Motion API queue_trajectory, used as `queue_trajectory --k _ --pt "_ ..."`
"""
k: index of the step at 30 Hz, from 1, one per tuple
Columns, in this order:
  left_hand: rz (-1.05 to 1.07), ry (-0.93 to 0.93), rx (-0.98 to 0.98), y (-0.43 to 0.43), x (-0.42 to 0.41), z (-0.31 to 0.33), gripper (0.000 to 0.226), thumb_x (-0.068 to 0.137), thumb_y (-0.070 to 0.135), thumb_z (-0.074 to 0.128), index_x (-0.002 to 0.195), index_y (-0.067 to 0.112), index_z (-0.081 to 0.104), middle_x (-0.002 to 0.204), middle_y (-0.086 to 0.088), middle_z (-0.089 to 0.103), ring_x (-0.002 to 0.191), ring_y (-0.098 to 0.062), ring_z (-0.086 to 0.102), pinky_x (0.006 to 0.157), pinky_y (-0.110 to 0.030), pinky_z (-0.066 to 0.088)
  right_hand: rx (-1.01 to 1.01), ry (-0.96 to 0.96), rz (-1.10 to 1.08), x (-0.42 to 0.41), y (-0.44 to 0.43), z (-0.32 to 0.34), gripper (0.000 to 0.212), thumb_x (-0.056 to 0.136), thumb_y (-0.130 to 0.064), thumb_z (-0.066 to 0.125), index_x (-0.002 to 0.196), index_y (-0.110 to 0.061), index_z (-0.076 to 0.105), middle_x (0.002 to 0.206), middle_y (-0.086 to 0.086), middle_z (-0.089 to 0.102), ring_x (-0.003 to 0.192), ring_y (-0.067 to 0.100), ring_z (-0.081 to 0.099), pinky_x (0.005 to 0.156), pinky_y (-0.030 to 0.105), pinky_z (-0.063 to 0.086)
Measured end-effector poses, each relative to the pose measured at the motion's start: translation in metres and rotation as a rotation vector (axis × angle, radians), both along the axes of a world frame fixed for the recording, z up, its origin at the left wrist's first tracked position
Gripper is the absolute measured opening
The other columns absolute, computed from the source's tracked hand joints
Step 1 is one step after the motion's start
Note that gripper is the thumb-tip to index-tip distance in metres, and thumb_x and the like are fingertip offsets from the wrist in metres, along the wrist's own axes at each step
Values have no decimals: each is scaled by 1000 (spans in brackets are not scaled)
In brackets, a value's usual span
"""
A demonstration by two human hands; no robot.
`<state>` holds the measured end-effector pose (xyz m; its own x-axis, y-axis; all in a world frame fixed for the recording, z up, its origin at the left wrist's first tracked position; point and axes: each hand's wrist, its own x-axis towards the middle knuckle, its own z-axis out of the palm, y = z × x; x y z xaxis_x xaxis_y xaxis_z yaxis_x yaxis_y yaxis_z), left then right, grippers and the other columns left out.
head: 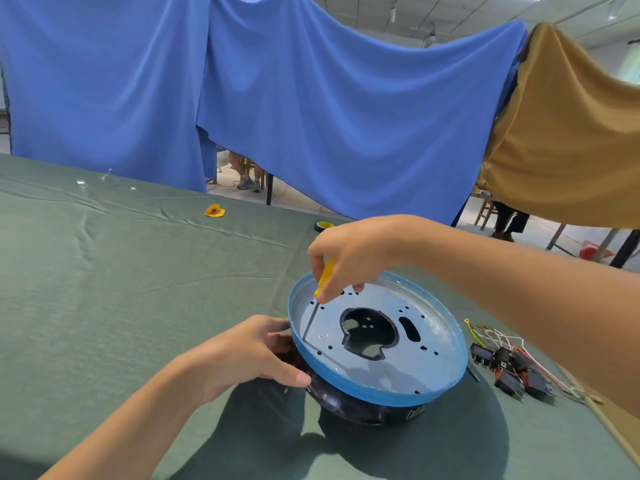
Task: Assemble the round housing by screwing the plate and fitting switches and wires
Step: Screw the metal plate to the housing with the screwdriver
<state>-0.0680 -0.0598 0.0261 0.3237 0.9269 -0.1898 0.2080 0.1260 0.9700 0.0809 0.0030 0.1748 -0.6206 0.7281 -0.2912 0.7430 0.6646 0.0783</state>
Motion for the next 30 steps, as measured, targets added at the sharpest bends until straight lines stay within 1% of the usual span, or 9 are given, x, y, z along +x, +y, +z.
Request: queue_trajectory --k 2,4,10,13,18,22,25,27,30 --pt "9 45 15 1 -2 0 57 75 -4 79 125 20 64 116 2 73 115 -11 65 97 -24 48 156 -64 213 0 -4 -1 18 85 -32 69 81 -14 69 59 -2 58 42 7 46 30 10 28" --pt "26 80 28 2 -3 0 55 76 -5 78 123 20 66 114 2 74 114 -10 65 103 -30 45 226 -97 339 -2 -8 -2 27 85 -27 68 64 -12 63 50 1 45 41 12 36 33 14 30" --pt "74 122 51 4 -3 -3 53 75 -8 76 120 19 69 112 1 74 115 -11 64 111 -38 41 280 -164 390 -12 -11 -6 46 89 -21 60 50 -10 39 50 6 33 48 18 29 37 25 24" --pt "89 139 49 5 -3 -4 54 75 -6 78 120 21 69 112 1 74 117 -10 62 113 -41 38 273 -107 331 -18 -15 -11 46 89 -20 60 52 -14 32 51 3 32 50 16 32 40 26 26" --pt "88 144 50 4 1 -4 55 75 -5 78 119 26 68 111 8 74 115 -5 63 112 -36 38 7 88 -91 -16 -4 -10 28 85 -15 63 59 -7 57 58 4 59 41 17 38 38 16 29" --pt "104 146 51 6 4 -5 54 76 -4 78 119 27 66 108 10 75 111 -4 65 105 -30 42 -144 155 -243 -5 2 -11 30 94 -16 57 67 -3 59 64 7 58 36 13 32 38 17 26" --pt "112 143 78 9 4 -10 51 77 -3 77 116 27 67 104 9 76 105 -4 67 99 -26 46 -43 -45 -104 -5 -5 -6 29 92 -36 62 85 -8 65 69 3 60 48 15 46 42 19 35" --pt "130 137 115 10 3 -15 48 77 -5 76 114 24 69 101 5 77 102 -9 70 93 -25 50 134 -185 106 -9 -12 -5 25 88 -35 65 101 -14 67 74 0 61 61 13 53 44 21 33" --pt "194 72 153 12 -3 -26 50 77 -10 74 120 16 67 101 -3 77 101 -18 71 90 -36 56 340 -217 391 -14 -20 -3 8 82 -22 68 89 -21 70 67 -5 48 56 13 47 43 22 28"
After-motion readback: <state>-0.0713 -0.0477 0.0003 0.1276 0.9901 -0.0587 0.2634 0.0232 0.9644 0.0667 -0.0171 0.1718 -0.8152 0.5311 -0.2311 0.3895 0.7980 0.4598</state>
